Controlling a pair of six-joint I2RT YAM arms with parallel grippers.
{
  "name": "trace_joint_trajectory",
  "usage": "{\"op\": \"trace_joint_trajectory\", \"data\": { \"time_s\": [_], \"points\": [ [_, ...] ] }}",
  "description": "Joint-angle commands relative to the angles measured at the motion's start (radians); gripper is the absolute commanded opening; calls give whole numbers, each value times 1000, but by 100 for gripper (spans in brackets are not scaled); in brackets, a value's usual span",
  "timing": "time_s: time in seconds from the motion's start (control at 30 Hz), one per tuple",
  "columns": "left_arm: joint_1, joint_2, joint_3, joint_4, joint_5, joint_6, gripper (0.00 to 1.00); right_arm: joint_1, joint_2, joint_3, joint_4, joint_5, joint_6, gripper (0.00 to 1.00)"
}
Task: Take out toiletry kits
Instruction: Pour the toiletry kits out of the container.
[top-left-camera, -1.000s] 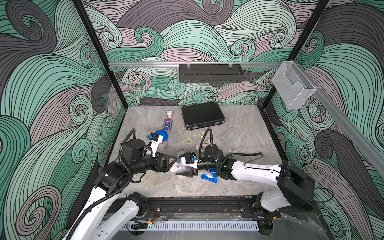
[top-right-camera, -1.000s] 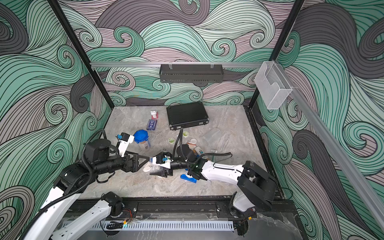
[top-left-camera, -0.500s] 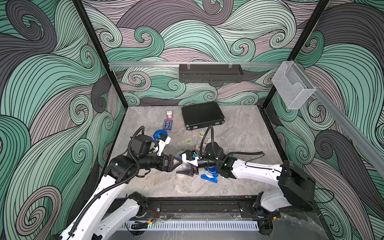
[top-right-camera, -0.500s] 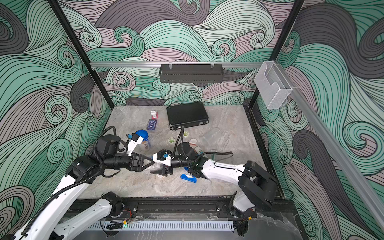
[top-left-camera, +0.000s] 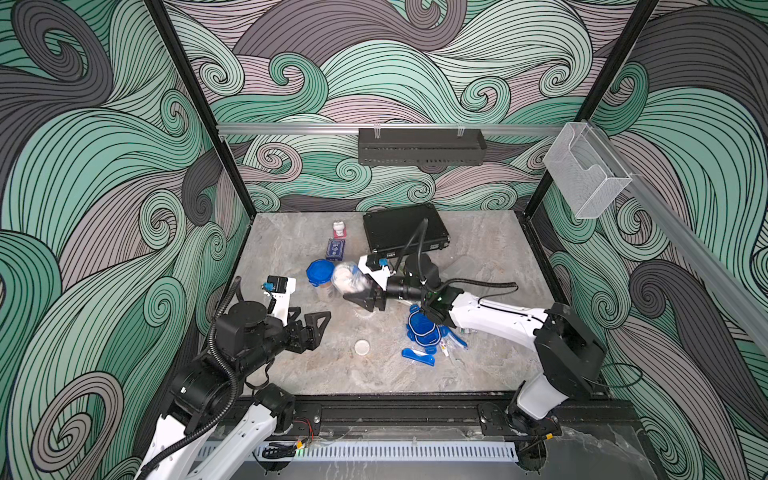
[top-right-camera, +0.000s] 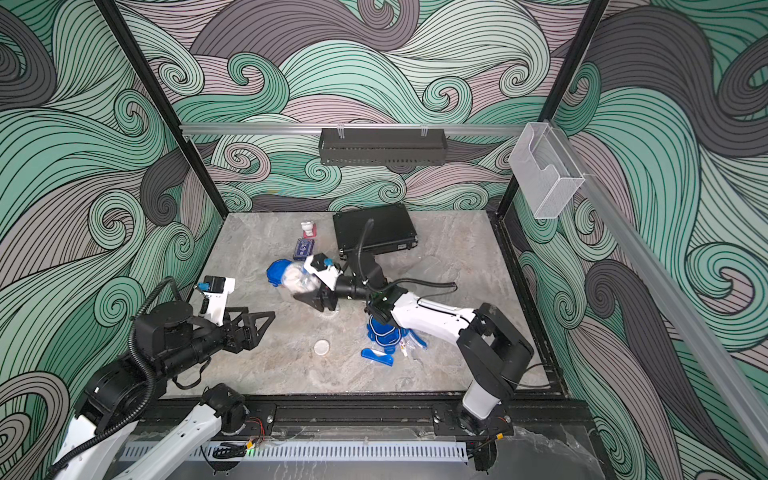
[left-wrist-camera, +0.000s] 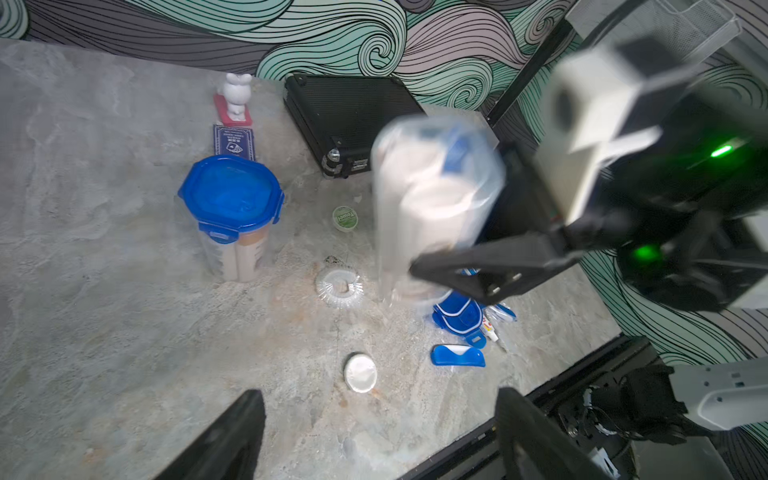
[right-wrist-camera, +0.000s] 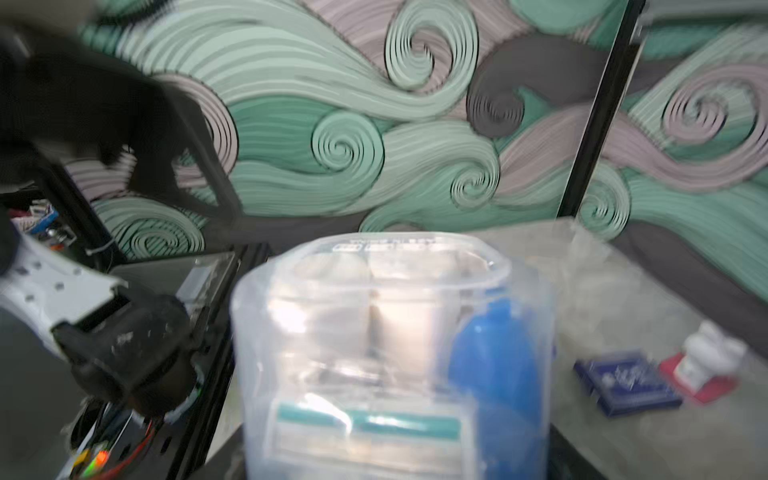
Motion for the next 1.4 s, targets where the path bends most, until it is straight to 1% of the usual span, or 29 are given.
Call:
{"op": "trace_joint_trajectory", "data": {
  "time_s": [0.0,0.1,0.13,0.17,0.2,0.23,0.27,0.3,0.33,0.37,0.43,0.5,0.53,0.57,0.6,0.63,0.73,0.8,0.87,0.93,0.97,1.0,1.03,1.07,1.1,1.17,1.2,1.3,1.37],
  "points": [
    [2,-18,-26,-9,-86,0,87,41,-138,15,111,0,-56,71],
    [2,-30,-48,5,-94,-5,87,29,71,-311,446,0,6,69],
    [1,-38,-53,7,-93,-8,87,28,133,-387,645,-4,54,68],
    [2,-48,-58,11,-94,-8,87,30,133,-376,763,3,125,68],
    [2,-61,-64,18,-93,-8,87,29,90,-304,722,-11,129,67],
    [2,-74,-75,30,-91,-4,87,41,12,-157,493,-35,42,67],
    [2,-82,-75,31,-96,-3,87,71,-54,-19,151,-37,-102,67],
    [2,-83,-70,23,-102,-6,87,100,-79,115,-8,-35,-201,67],
    [1,-88,-67,16,-106,-8,87,121,-104,193,-61,-44,-229,68],
    [1,-96,-71,21,-106,-9,87,119,-133,180,-1,-52,-178,69],
    [2,-105,-73,23,-113,-9,87,110,-169,-7,109,-1,-154,72],
    [2,-110,-75,22,-121,-9,87,75,-92,-228,238,42,-97,71],
    [2,-114,-76,25,-121,-10,87,59,-15,-345,406,34,-57,70],
    [1,-117,-77,24,-119,-10,87,50,38,-432,559,53,-14,70],
    [1,-119,-77,21,-119,-12,87,44,51,-455,618,61,19,70],
    [0,-125,-79,22,-119,-13,87,43,19,-420,567,61,22,70],
    [0,-132,-78,21,-123,-14,87,85,-127,-111,131,24,-141,69],
    [0,-126,-81,25,-120,-15,87,98,-206,-5,44,14,-176,70],
    [0,-111,-74,18,-127,-16,87,38,-224,-196,211,78,-89,71],
    [0,-101,-70,6,-137,-22,87,-28,-66,-414,423,41,36,68],
    [0,-105,-70,6,-137,-24,87,-24,-10,-531,622,50,62,67],
    [0,-112,-75,11,-133,-21,87,-14,-7,-585,754,79,118,67],
    [0,-121,-80,21,-130,-19,87,-13,-50,-574,779,83,182,67],
    [0,-125,-84,28,-130,-19,87,-6,-123,-510,670,80,184,68],
    [0,-122,-83,27,-131,-20,87,8,-196,-433,513,68,117,68],
    [-1,-102,-79,21,-125,-20,87,69,-298,-251,113,75,-113,70],
    [0,-93,-79,21,-119,-20,87,74,-311,-213,61,79,-130,71],
    [0,-73,-77,22,-112,-17,87,38,-297,-226,91,104,11,75],
    [0,-58,-78,22,-108,-17,87,31,-270,-216,-34,171,64,75]
  ]
}}
